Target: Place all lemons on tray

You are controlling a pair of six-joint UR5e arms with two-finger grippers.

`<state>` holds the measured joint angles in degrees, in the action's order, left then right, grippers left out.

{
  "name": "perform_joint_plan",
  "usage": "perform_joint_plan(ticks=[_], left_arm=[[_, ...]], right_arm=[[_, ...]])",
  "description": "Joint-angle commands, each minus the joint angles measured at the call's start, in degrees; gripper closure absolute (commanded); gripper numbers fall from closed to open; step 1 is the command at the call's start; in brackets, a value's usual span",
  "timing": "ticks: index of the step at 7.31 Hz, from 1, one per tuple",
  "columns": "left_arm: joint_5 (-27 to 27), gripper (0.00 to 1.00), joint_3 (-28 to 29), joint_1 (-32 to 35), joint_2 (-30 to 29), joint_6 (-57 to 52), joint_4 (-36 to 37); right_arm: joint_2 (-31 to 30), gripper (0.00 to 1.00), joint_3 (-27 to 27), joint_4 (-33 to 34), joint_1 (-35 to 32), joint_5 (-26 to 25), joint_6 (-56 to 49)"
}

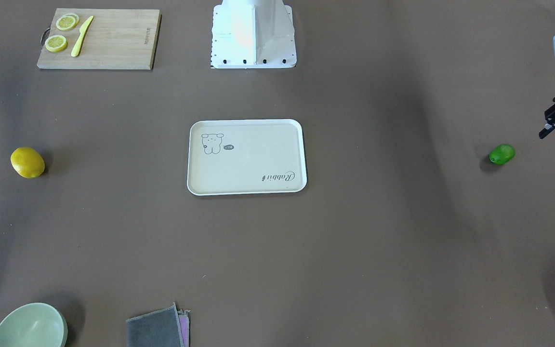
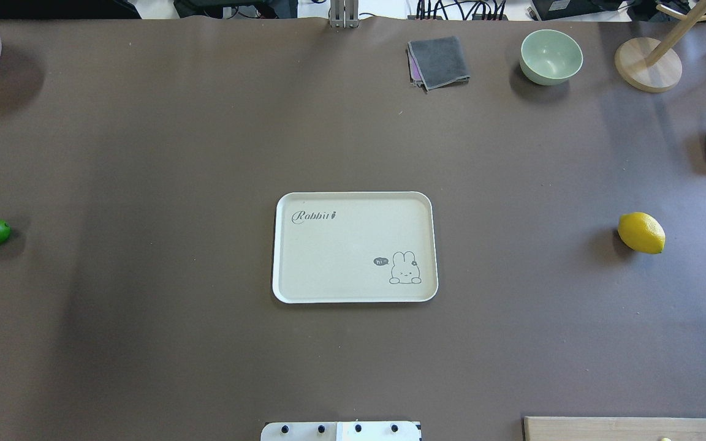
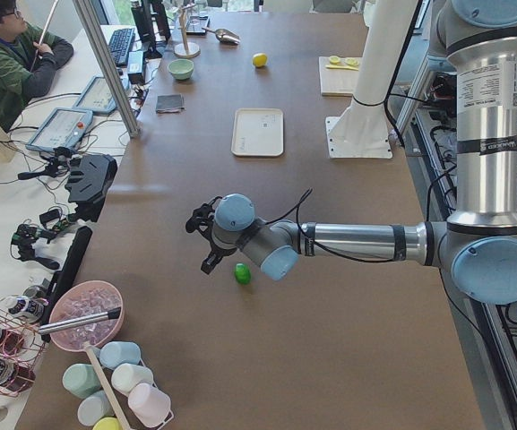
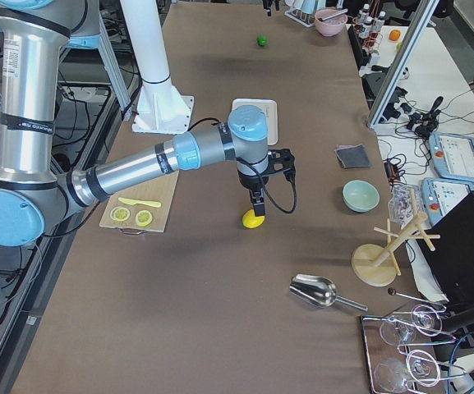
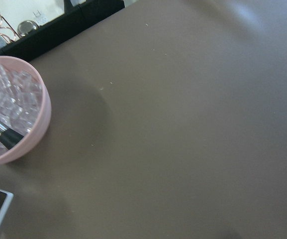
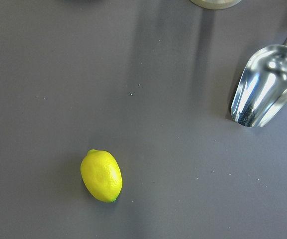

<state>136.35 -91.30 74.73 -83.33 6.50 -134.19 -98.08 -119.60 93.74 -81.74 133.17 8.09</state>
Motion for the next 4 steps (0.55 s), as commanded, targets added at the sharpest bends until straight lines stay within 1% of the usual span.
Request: perform_joint_plan(ticks=[1, 2, 4], left_arm=[[-3.60, 0.02, 8.54, -6.33, 2.04, 0.88, -12.44], [-6.94, 0.02, 11.29, -10.10, 1.42, 1.05, -15.55], [-6.89, 0.02, 11.58, -11.53, 0.89, 1.06, -15.93]], right_arm=[[-0.19, 0.00, 0.16, -1.89, 2.20, -1.51, 1.84], [-0.10, 0.00, 0.25, -1.89, 2.46, -1.42, 1.84], [-0.01, 0.00, 0.25, -1.98, 2.47, -1.42, 1.76]])
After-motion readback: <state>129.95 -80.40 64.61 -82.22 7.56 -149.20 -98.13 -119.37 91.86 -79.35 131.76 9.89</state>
